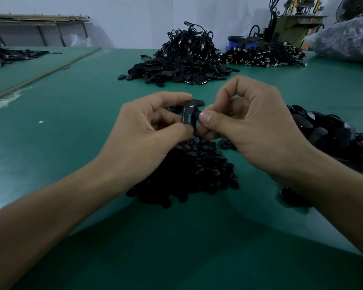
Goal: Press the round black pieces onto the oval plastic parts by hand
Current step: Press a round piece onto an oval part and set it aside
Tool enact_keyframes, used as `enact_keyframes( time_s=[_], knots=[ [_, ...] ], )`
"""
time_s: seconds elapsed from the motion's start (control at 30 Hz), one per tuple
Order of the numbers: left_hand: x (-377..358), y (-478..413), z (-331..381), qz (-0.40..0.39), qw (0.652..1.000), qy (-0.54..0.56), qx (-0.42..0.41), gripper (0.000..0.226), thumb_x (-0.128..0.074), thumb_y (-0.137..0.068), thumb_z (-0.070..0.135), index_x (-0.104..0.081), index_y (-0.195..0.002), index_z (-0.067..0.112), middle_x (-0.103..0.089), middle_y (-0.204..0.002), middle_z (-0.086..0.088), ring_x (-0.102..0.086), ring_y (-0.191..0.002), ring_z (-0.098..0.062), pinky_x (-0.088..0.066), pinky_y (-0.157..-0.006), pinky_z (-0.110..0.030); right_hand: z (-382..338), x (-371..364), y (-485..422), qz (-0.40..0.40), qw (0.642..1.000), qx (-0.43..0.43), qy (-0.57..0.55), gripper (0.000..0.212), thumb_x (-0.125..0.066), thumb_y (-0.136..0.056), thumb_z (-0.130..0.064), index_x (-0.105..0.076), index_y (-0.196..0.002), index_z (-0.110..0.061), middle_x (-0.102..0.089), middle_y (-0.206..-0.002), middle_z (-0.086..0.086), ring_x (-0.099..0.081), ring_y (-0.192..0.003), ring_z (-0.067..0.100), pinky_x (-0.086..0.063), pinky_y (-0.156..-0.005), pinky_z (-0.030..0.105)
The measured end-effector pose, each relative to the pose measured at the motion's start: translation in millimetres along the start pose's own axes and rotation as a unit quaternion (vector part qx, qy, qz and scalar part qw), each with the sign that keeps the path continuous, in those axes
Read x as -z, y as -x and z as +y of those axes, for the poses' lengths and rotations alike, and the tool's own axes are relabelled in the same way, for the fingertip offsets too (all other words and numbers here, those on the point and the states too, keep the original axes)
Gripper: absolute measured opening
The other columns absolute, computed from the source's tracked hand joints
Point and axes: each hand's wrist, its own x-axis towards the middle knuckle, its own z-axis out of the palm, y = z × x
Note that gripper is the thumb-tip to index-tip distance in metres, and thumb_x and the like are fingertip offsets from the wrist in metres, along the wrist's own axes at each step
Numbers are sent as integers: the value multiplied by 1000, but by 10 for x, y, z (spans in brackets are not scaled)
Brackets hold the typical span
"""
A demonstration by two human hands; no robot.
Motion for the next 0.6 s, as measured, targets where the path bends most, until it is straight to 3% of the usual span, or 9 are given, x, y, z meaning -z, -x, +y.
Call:
enact_keyframes(
  time_s=[0.1, 0.23, 0.33, 0.5, 0.6],
  knots=[
    [-15, 14, 9, -2, 1000, -11, -8, 28, -73, -87, 3, -74, -102, 27, -74, -71, -1, -62, -63, -4, -48, -62, -12, 2, -2, -2, 2, 1000, 15, 23, 29, -71, -87, 3, -53, -77, -17, -73, -77, 10, -72, -71, 26, -63, -70, 42],
    [-28, 6, -1, 39, 999, -3, 9, 18, -67, -94, 12, -75, -85, 25, -76, -73, -2, -70, -67, -9, -54, -61, -18, 5, 16, 4, 27, 997, 22, 69, 29, -75, -86, -7, -53, -75, -24, -73, -76, 5, -71, -71, 26, -59, -69, 49],
    [-36, -2, -4, 60, 997, 41, 28, 14, -66, -94, 14, -75, -85, 18, -77, -80, -7, -74, -75, -18, -58, -67, -22, -13, 26, 11, 27, 997, 17, 66, 29, -76, -85, -11, -53, -75, -25, -74, -75, 4, -71, -69, 29, -59, -63, 49],
    [-85, 26, 19, 72, 986, 145, 45, 11, -66, -92, 10, -76, -88, 8, -75, -92, -23, -73, -90, -39, -60, -73, -27, -14, 7, 12, 8, 999, -2, 51, 29, -75, -86, -9, -51, -79, -23, -74, -73, 5, -73, -66, 21, -61, -60, 35],
    [-92, 31, 39, 72, 984, 157, 47, 10, -67, -91, 5, -73, -84, 9, -76, -86, -19, -76, -76, -28, -61, -70, -27, -13, 6, 7, 16, 999, -6, 52, 29, -75, -86, -9, -51, -78, -22, -74, -71, 3, -73, -66, 22, -61, -62, 37]
  ],
)
